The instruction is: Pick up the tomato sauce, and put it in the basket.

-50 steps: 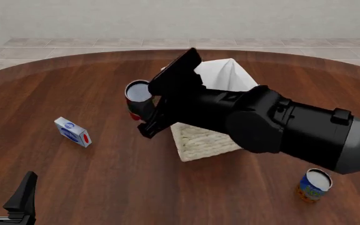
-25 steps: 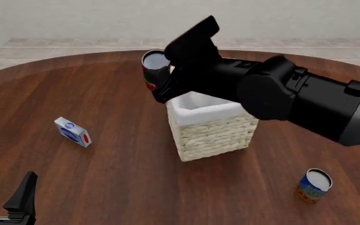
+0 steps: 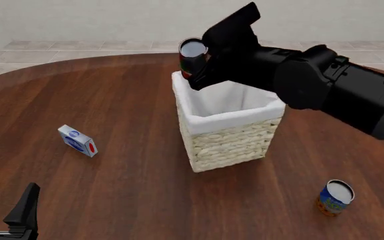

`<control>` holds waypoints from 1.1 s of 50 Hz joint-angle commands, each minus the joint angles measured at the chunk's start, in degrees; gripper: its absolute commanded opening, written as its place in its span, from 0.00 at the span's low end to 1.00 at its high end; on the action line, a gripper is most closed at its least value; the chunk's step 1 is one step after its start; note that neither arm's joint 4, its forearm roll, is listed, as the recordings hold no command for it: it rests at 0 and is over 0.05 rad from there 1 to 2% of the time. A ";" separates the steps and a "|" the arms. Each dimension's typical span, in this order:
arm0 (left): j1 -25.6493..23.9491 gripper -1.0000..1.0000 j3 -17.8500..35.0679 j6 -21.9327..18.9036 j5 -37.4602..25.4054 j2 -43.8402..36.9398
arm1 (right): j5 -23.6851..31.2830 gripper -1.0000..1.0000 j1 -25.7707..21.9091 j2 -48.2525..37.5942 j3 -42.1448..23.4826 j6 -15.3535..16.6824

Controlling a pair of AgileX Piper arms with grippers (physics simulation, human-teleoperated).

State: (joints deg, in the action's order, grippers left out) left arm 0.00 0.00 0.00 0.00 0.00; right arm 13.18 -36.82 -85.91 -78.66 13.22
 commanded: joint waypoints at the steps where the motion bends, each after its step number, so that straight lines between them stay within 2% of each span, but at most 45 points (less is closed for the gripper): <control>1: 0.00 1.00 0.00 0.00 0.00 0.00 | 0.19 0.00 3.71 -0.20 -0.48 -0.51; 21: 0.00 1.00 0.00 0.00 0.00 0.00 | 0.30 0.00 10.24 -1.47 1.01 -0.61; 35: 0.00 1.00 0.00 0.00 0.00 0.00 | 3.21 0.00 13.83 -2.91 1.94 -0.62; 55: 0.00 1.00 0.00 0.00 0.00 0.00 | 5.54 0.00 15.66 -7.44 0.69 -0.67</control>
State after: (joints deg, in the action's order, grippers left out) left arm 0.00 0.00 0.00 0.00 0.00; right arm 17.94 -22.26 -91.06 -77.08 13.67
